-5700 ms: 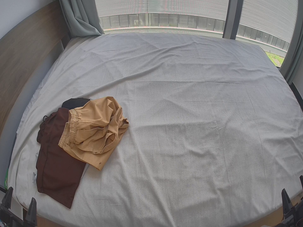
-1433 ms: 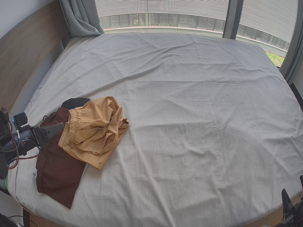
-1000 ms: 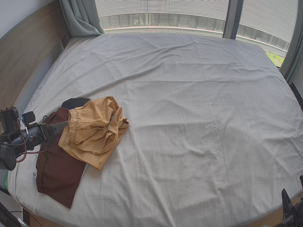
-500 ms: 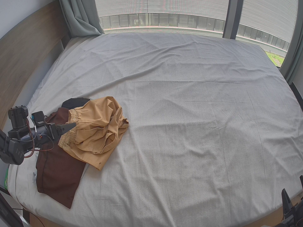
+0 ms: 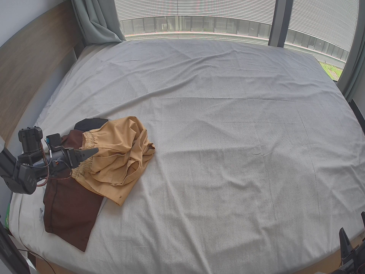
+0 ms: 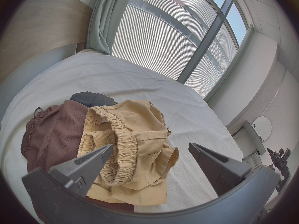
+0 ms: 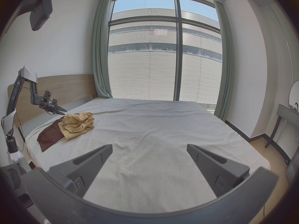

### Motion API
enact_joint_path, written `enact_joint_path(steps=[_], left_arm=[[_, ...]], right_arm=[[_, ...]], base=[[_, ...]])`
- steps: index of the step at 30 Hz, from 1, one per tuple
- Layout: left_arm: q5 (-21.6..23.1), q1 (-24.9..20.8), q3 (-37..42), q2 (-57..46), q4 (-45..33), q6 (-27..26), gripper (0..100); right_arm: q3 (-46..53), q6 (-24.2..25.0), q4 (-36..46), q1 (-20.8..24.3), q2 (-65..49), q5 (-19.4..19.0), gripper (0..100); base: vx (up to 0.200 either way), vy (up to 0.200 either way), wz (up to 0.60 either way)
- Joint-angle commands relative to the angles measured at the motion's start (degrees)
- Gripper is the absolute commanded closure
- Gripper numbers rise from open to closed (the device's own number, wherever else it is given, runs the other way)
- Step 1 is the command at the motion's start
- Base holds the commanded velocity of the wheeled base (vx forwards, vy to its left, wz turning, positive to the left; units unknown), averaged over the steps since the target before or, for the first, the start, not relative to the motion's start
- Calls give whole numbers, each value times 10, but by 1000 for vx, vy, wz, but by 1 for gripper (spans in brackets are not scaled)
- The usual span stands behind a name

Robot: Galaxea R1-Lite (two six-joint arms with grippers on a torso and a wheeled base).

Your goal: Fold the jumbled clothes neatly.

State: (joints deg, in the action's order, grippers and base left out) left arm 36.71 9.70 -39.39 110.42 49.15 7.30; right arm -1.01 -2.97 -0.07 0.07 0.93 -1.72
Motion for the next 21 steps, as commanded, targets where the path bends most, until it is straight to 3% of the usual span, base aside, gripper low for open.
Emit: enact_joint_path(steps=[1, 21], left_arm=[[-1, -7, -5, 15, 2, 0, 0], [-1, -41, -17, 63, 31, 1, 0]], right_arm=[[9, 0, 0, 0, -7, 0, 0], [9, 0, 0, 0, -7, 0, 0]], base=[[0, 0, 0], [0, 0, 0]])
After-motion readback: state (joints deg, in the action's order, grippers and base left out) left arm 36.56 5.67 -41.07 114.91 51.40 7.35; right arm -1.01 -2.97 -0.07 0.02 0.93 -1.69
